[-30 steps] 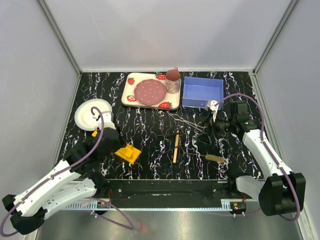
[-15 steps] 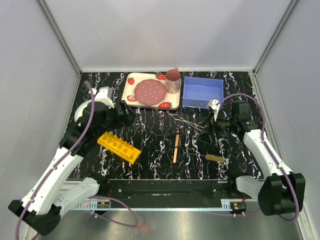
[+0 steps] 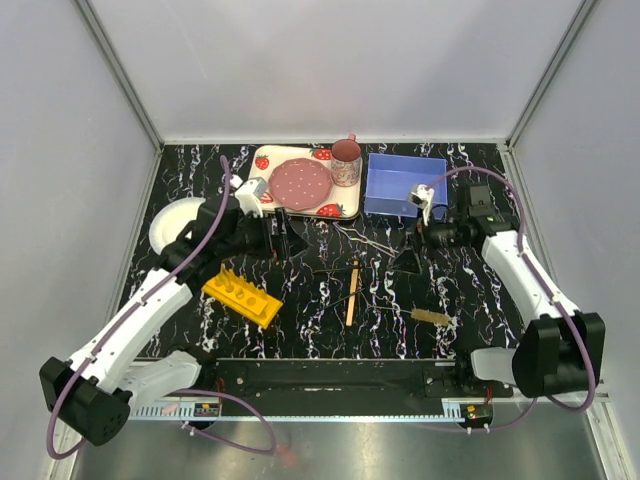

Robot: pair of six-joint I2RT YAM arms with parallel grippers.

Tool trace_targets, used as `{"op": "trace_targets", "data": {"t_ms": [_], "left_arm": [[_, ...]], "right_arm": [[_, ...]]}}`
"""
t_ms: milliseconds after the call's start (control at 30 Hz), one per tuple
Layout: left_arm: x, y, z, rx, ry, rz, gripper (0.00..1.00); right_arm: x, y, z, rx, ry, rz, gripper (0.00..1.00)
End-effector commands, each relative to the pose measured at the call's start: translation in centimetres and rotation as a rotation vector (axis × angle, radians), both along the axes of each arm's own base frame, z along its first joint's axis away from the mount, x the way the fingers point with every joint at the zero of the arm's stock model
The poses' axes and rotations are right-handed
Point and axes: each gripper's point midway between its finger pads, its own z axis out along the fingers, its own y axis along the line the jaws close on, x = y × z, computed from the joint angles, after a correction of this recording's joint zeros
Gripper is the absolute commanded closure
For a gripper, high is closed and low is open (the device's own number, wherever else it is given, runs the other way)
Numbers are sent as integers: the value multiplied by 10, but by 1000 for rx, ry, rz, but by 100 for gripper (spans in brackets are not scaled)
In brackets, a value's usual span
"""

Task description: Organize the chemistry lab equipment

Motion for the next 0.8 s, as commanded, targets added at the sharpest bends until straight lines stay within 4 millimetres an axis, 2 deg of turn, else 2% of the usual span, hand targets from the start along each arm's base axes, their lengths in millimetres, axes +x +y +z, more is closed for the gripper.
{"op": "trace_targets", "data": {"t_ms": [0,33,67,100,133,167,200,267,300,367,500,600,633,733,767], "left_arm": [[1,-14,16,-98,-56,-52,1],[1,-14,12,-98,-49,-47,1],[0,-14,11,-103,-44,-41,1],[1,-12,12,-109,-53,-31,1],[-1,-11,8,-108,-45,-26,1],[-1,-10,7,-113,-44,-16,1],[-3,-7,12,-124,-64,-5,1],[-6,-4,6,-131,-56,12,1],[-7,-1,10,-138,-77,24,1],[-10,2,4,-134,-71,38,1],[-14,10,-3,-129,-70,67,1],[-16,10,-5,-140,-65,76,1],[-16,10,-6,-142,-60,78,1],[-16,11,-6,-150,-61,88,1],[-16,12,-5,-151,-62,91,1]], "right_arm": [[-5,17,4,-54,94,37,0],[-5,31,1,-77,87,61,0],[1,32,-8,-133,138,-24,0],[2,38,-10,-143,147,-39,0],[3,53,-13,-134,129,-40,0],[10,54,-20,-151,204,-166,0],[8,59,-28,-160,223,-193,0],[13,70,-34,-147,234,-266,0],[10,70,-44,-149,251,-282,0],[19,68,-47,-147,225,-338,0],[14,65,-72,-182,263,-348,0],[21,65,-83,-200,265,-363,10],[22,66,-84,-204,271,-355,19],[25,73,-87,-201,292,-343,32],[27,72,-91,-208,304,-354,40]]}}
